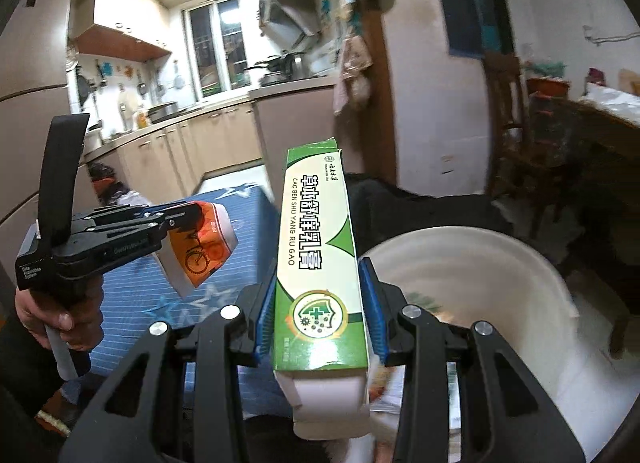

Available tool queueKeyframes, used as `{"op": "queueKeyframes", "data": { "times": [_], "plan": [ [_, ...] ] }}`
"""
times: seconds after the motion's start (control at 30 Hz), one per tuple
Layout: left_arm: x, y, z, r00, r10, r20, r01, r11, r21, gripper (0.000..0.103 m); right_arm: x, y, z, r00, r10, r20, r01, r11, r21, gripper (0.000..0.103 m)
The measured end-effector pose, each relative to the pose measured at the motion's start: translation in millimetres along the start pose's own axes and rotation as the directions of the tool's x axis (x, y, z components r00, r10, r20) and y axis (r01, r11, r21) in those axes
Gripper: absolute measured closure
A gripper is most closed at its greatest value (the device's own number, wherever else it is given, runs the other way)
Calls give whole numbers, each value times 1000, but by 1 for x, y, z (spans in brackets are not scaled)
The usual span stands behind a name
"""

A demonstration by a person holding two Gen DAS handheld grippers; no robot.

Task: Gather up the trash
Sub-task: 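Carry the paper cup and green box over the bucket with both tools, then open the left tool over the bucket while the right tool releases the green box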

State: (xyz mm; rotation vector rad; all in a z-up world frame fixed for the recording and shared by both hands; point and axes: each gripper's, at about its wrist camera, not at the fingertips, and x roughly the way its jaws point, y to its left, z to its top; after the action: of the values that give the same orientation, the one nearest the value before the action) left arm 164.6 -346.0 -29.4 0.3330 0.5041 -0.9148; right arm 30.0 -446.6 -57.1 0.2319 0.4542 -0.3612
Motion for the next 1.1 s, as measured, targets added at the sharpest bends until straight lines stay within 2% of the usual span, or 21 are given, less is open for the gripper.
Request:
{"op": "queueKeyframes", "data": {
  "times": [0.23, 0.43, 0.67, 0.97, 1.1],
  "plan": [
    [21, -73, 20, 997, -74, 20, 71, 992, 103, 82, -18, -48, 1, 993, -119, 13, 118, 993, 25, 66],
    [35, -120, 30, 992, -121, 24, 115, 979, 171, 82, -26, -79, -9, 984, -179, -2, 179, 983, 52, 67],
    [50, -151, 30, 989, -147, 12, 141, 966, 216, 82, -28, -98, -21, 977, -213, -23, 214, 974, 68, 67],
    [63, -165, 23, 987, -159, -10, 157, 958, 241, 82, -19, -111, -26, 975, -220, -40, 223, 971, 84, 66],
    [71, -168, 22, 989, -150, -6, 147, 959, 242, 79, -8, -115, -25, 969, -233, -80, 239, 968, 73, 59]
  ]
}}
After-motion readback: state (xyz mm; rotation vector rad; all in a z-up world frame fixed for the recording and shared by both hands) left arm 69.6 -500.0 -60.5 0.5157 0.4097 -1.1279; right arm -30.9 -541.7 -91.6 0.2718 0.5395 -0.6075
